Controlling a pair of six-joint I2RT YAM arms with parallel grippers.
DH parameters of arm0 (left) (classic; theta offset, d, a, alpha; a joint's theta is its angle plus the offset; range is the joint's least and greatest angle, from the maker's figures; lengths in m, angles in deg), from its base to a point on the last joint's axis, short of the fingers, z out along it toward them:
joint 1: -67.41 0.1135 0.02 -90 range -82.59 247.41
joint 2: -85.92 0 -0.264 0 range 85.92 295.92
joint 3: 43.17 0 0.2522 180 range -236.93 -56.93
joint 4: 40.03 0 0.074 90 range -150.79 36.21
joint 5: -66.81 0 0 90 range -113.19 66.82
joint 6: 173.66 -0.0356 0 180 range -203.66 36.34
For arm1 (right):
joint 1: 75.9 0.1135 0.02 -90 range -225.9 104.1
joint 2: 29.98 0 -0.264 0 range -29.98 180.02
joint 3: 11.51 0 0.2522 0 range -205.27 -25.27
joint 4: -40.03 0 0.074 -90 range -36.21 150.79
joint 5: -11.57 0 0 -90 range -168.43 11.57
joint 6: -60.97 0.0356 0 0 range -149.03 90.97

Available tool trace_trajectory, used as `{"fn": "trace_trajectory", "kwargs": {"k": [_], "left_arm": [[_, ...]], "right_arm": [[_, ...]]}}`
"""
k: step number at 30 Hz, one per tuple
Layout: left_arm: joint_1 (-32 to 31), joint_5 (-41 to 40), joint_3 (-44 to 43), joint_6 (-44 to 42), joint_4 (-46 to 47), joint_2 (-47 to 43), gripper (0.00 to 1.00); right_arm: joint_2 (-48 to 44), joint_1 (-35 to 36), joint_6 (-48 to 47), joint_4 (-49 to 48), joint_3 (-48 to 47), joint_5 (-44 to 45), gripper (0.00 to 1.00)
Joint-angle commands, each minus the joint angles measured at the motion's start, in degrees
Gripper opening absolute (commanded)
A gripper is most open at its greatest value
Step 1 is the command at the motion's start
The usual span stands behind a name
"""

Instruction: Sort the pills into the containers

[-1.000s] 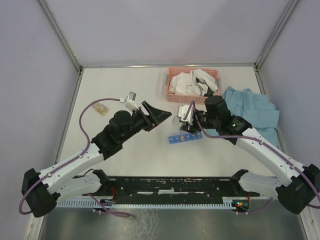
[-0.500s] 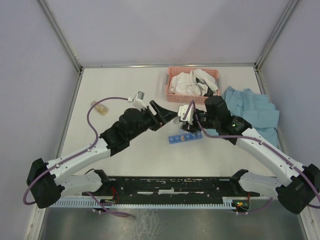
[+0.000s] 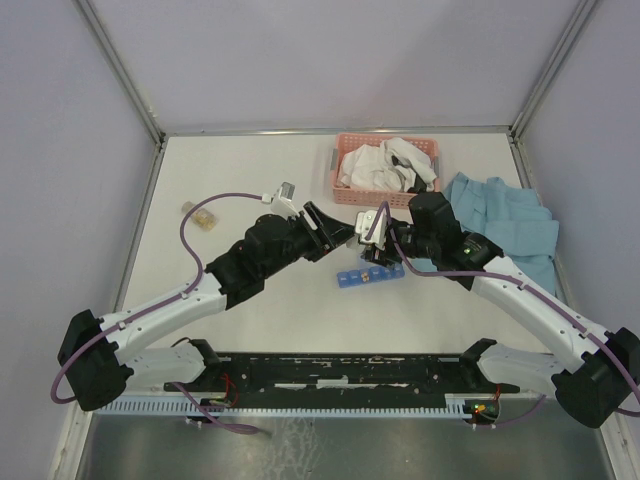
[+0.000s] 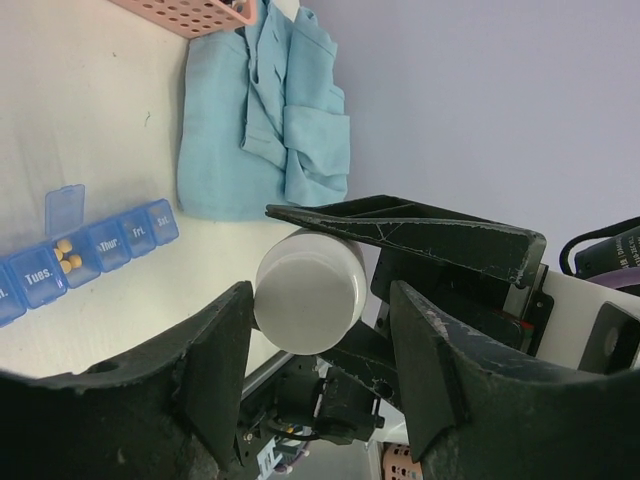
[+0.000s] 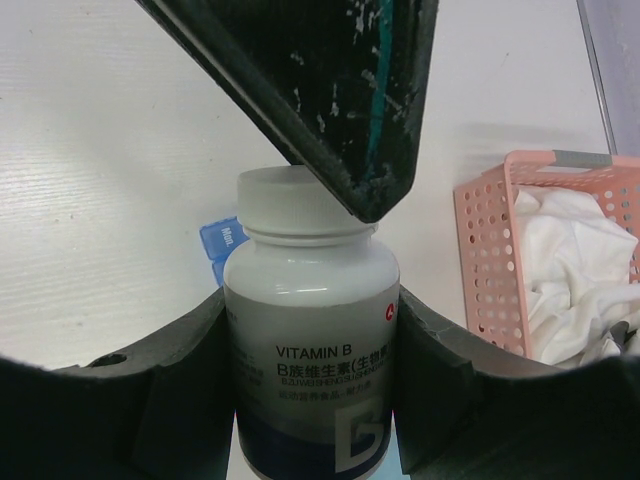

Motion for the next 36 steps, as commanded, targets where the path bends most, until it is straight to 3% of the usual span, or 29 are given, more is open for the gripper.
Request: {"fn": "trace_trajectory", "kwargs": {"k": [1, 18, 25, 31, 36], "left_arm": [[-0.3, 0.7, -2.4, 0.6, 2.0, 0.1, 0.62], [-0.3, 4.9, -1.5, -0.7, 2.4, 0.9, 0.44], [-0.3, 8.1, -1.5, -3.4, 2.4, 1.5, 0.42], [-0.3, 9.6, -0.9, -11.6, 2.8, 1.3, 0.41], [0.1, 17.0, 1.3, -21.5, 8.3, 1.5, 0.4]], "right_arm": [[-0.3, 0.2, 0.4, -2.3, -0.7, 0.0, 0.01], [0.2, 0.2, 1.7, -2.2, -1.1, -0.5, 0.01], [0.6, 0.2, 3.2, -1.7, -1.7, -1.7, 0.01], [1.4, -0.8, 5.7, -0.2, -3.0, -5.7, 0.01], [2.8, -4.2, 9.6, 1.6, -4.9, -12.6, 0.01]]}}
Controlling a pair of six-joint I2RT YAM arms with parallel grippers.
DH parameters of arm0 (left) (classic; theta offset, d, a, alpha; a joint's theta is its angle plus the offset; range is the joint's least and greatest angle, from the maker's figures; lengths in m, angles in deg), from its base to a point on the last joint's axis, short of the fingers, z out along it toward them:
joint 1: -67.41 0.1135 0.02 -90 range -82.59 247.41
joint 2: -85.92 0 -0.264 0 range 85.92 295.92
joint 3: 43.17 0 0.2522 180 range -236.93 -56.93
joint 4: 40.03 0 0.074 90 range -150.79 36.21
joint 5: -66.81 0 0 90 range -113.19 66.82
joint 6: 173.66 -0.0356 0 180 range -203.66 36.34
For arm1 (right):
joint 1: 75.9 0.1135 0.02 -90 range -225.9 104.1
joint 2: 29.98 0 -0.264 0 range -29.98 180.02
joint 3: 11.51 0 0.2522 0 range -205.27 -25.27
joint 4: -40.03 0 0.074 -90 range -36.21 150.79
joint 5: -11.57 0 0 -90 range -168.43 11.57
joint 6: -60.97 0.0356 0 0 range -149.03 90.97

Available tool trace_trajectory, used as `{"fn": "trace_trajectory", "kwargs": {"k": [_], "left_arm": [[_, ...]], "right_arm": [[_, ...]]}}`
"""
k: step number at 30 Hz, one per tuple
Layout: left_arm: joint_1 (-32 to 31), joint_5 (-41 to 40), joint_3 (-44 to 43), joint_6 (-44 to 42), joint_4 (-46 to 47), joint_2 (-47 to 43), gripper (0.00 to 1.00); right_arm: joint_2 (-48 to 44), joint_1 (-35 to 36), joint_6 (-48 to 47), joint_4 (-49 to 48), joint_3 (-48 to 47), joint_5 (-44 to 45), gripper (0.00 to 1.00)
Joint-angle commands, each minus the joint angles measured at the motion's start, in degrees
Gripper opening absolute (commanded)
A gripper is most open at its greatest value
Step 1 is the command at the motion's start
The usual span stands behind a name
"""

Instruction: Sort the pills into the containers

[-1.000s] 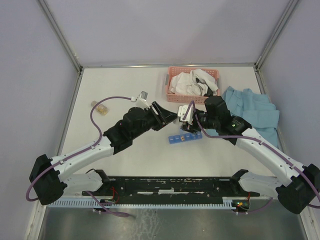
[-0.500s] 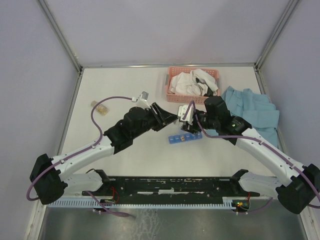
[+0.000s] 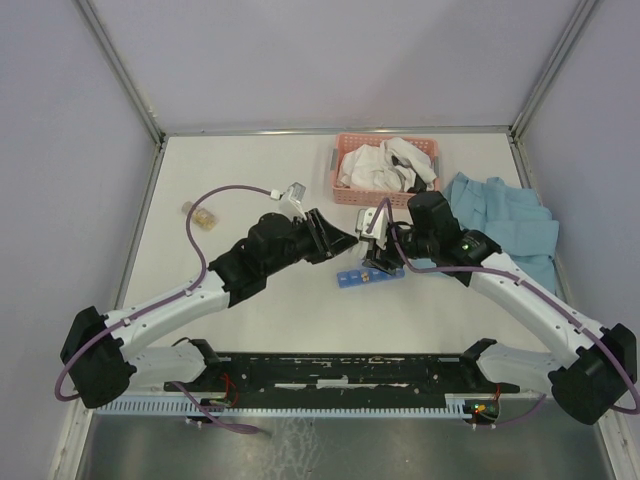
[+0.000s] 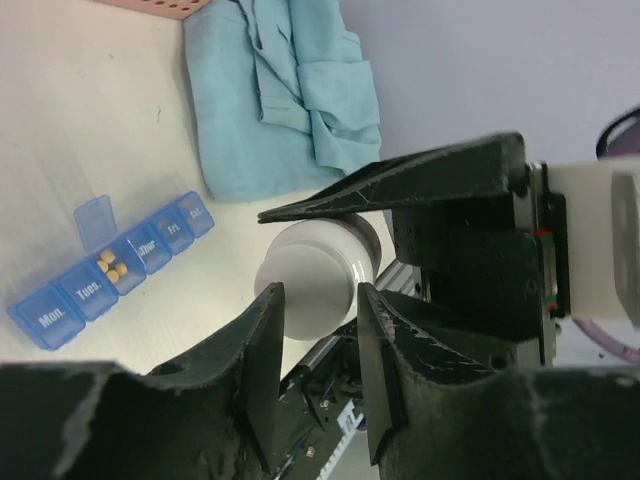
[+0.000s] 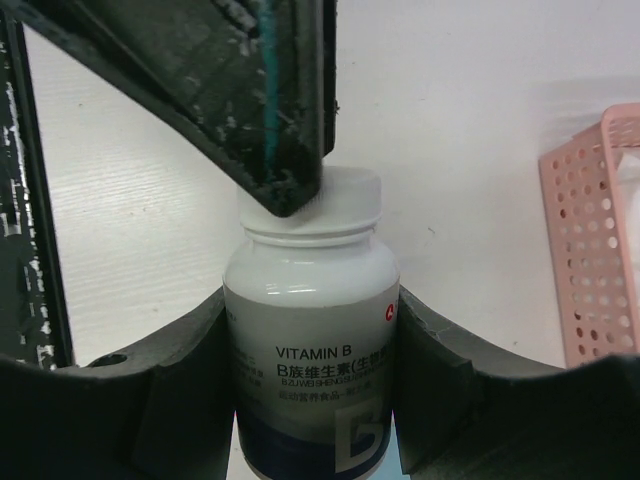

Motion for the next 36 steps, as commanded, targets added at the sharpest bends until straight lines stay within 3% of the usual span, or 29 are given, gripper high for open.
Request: {"fn": "trace_trajectory", "kwargs": {"k": [1, 5, 9, 15, 21, 24, 27, 31, 36], "left_arm": [[-0.4, 11.9, 1.0, -12.3, 8.6, 0.3, 0.4], [1.3, 16.4, 0.5, -16.8, 8.6, 2.0, 0.39], [4.4, 21.3, 1.2, -15.3, 12.1, 2.9, 0.46], [7.2, 23.1, 3.5, -10.9, 18.2, -0.4, 0.69], [8.1, 16.5, 4.9, -13.3, 10.6, -8.1, 0.9], [8.1, 14.9, 7.5, -12.4, 11.7, -11.2, 0.99], [8.1, 13.3, 9.9, -5.8, 15.3, -11.5, 0.99], [6.5, 9.2, 6.9, 3.2, 10.7, -7.3, 0.99], [1.9, 1.4, 1.4, 5.2, 4.1, -2.3, 0.99]], "right_arm": [[1.2, -2.8, 4.8, -1.9, -4.7, -9.3, 0.01], [1.7, -5.9, 8.6, -1.8, -5.4, -16.1, 0.01], [2.2, -7.2, 10.8, -2.5, -5.4, -20.7, 0.01], [3.0, -7.2, 8.7, -1.6, -5.2, -20.3, 0.01], [2.5, -7.2, 6.4, -1.1, -4.6, -19.0, 0.01], [2.3, -7.2, 3.9, -0.5, -4.1, -18.6, 0.01], [1.1, -7.0, 0.4, -1.1, -2.8, -14.7, 0.01], [-1.3, -6.1, -3.4, -2.8, -1.0, -9.1, 0.01], [-1.4, -4.5, -5.9, -2.9, -0.5, -5.3, 0.01]]}}
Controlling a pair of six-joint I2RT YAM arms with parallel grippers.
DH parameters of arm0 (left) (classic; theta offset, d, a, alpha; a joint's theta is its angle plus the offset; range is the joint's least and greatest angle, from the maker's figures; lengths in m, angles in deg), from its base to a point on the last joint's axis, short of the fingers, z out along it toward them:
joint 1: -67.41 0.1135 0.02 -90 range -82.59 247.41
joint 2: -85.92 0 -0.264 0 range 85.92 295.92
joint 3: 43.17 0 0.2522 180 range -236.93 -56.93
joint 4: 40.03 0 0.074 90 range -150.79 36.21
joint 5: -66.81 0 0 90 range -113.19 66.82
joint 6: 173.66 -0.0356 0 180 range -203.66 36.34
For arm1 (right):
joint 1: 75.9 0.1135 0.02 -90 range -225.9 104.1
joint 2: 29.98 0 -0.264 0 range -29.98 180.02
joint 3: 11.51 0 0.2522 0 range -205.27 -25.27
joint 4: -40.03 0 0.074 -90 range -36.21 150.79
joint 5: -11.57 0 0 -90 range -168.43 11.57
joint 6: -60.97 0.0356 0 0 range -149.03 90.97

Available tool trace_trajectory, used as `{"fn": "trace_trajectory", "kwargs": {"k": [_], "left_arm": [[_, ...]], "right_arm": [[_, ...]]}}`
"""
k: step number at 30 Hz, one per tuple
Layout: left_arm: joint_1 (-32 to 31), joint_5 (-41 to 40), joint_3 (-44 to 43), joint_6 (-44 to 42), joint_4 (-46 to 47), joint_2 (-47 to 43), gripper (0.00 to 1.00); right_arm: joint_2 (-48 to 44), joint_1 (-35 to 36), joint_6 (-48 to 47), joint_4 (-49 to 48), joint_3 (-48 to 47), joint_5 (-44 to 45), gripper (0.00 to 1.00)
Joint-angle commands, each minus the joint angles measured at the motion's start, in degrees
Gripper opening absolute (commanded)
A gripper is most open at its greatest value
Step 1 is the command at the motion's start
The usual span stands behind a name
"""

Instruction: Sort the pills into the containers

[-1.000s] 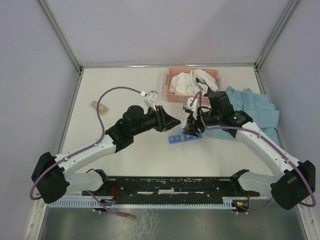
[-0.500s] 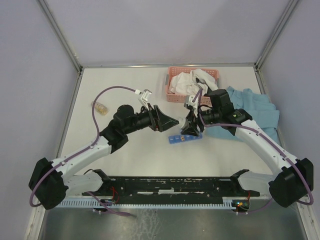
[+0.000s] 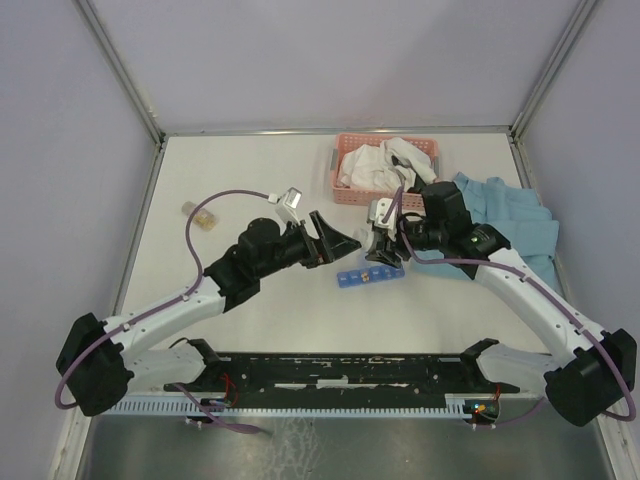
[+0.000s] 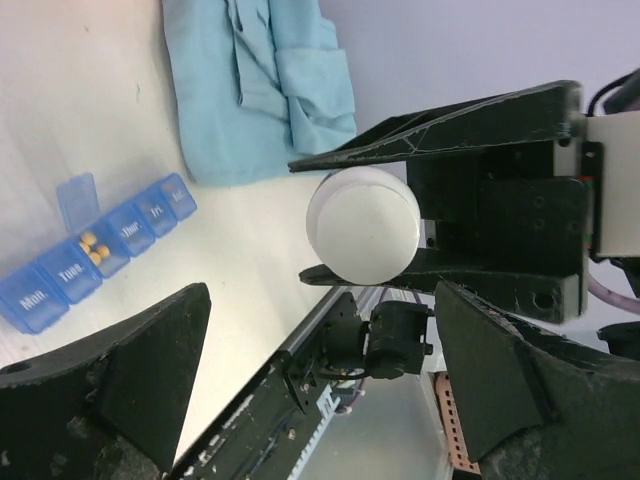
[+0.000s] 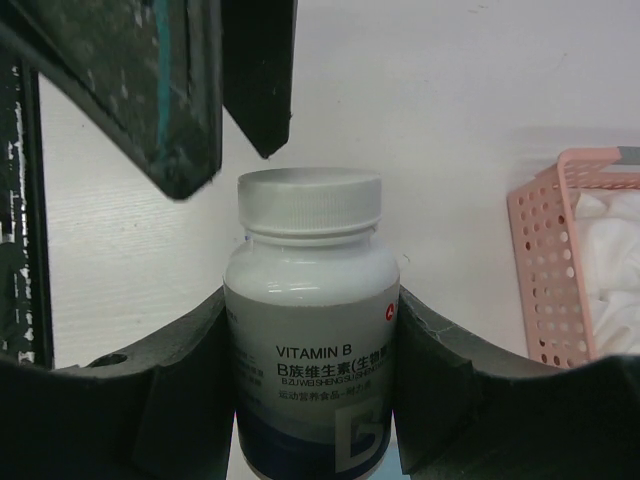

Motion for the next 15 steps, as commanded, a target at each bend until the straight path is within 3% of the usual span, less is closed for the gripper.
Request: {"fn": "trace_trajectory", "kwargs": {"k": [1, 11, 15], "left_arm": [[-3.1, -7.5, -5.6, 5.7, -2.9, 2.4, 0.99], [-3.7, -11.3, -5.4, 7.2, -1.6, 2.8, 0.98], [-3.7, -11.1, -5.9, 7.8, -1.3, 3.6, 0.88]], "right_arm": [[-1.2, 1.8, -4.2, -2.9, 0.8, 4.8, 0.01], [-0.9, 3.7, -4.7, -2.8, 0.8, 5.7, 0.01], [-0.8, 4.3, -4.9, -2.7, 0.8, 6.0, 0.01]]}}
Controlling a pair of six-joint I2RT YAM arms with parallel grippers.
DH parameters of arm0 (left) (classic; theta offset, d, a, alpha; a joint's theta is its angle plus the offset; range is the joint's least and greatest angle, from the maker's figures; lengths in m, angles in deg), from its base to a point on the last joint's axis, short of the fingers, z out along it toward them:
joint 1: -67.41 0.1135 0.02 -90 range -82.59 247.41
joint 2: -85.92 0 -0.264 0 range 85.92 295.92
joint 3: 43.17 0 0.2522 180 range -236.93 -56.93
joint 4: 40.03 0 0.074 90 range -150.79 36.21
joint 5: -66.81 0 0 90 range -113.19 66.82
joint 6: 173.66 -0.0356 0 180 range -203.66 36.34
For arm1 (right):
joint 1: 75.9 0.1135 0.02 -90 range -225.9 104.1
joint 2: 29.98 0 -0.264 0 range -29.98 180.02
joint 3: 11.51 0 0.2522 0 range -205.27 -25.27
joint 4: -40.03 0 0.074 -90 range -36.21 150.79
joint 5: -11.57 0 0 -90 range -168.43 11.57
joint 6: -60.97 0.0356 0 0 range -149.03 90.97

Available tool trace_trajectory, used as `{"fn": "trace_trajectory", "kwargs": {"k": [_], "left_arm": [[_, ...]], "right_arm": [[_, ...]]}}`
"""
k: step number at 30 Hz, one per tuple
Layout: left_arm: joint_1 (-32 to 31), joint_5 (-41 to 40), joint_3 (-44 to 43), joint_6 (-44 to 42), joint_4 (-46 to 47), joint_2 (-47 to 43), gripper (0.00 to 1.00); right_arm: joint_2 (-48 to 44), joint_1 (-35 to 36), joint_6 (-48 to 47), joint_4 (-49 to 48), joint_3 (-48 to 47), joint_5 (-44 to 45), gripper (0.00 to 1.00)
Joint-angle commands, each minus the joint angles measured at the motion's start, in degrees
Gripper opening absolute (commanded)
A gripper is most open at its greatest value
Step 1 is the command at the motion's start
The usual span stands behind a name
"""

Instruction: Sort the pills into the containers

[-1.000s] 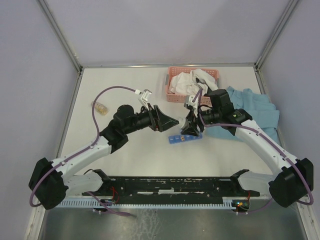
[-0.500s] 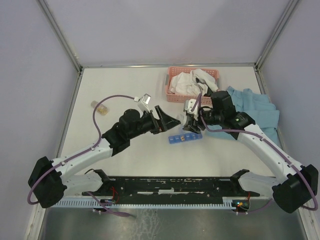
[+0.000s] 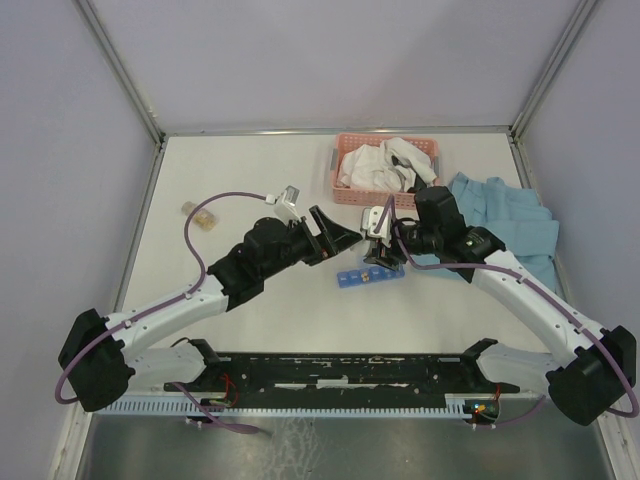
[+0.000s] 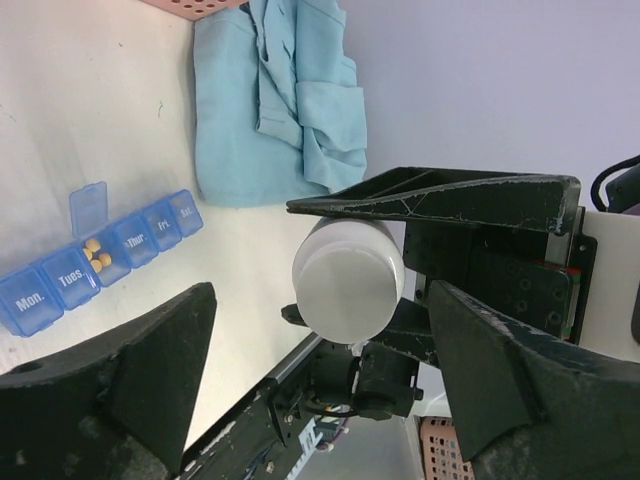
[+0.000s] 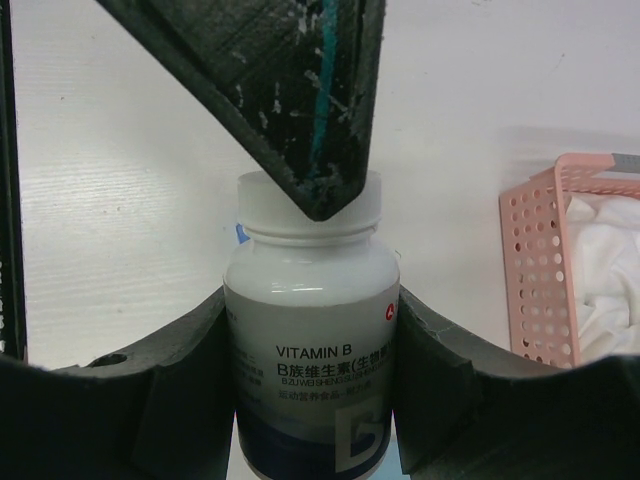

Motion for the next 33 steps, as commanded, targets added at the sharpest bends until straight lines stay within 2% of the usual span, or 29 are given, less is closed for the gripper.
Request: {"fn": "trace_trajectory", "kwargs": {"k": [1, 3, 9, 13, 19, 23, 27, 33], "left_arm": [[-0.3, -1.2, -2.8, 2.6, 2.4, 0.7, 0.85], [-0.2, -0.2, -2.9, 2.8, 3.3, 1.2, 0.81], [-0.4, 1.4, -2.7, 3.3, 4.2, 1.6, 0.8], [-0.3, 2.6, -2.2, 3.5, 5.4, 1.9, 0.7], [-0.5, 4.0, -2.2, 3.6, 6.2, 2.4, 0.63], [-0.6, 4.6, -2.0, 3.6, 6.3, 2.4, 0.5], [-0.5, 5.6, -1.4, 2.9, 6.3, 2.6, 0.42], [-0.5, 8.5, -1.0, -2.9, 6.9, 3.5, 0.38]], "right_arm": [[-0.6, 0.8, -0.8, -2.2, -0.1, 0.7, 0.01], [-0.4, 0.9, -0.8, -2.3, -0.1, 0.8, 0.01], [0.0, 0.9, -0.5, -2.4, -0.3, 1.3, 0.01], [0.2, 0.9, -0.3, -2.5, -0.2, 1.4, 0.01], [0.3, 1.0, -0.2, -2.5, -0.3, 1.3, 0.01], [0.2, 0.9, 0.0, -2.5, -0.4, 1.2, 0.01], [0.3, 0.9, 0.2, -2.4, -0.4, 1.0, 0.01], [1.4, 0.4, 3.3, -1.5, -1.6, -3.9, 0.01]]}}
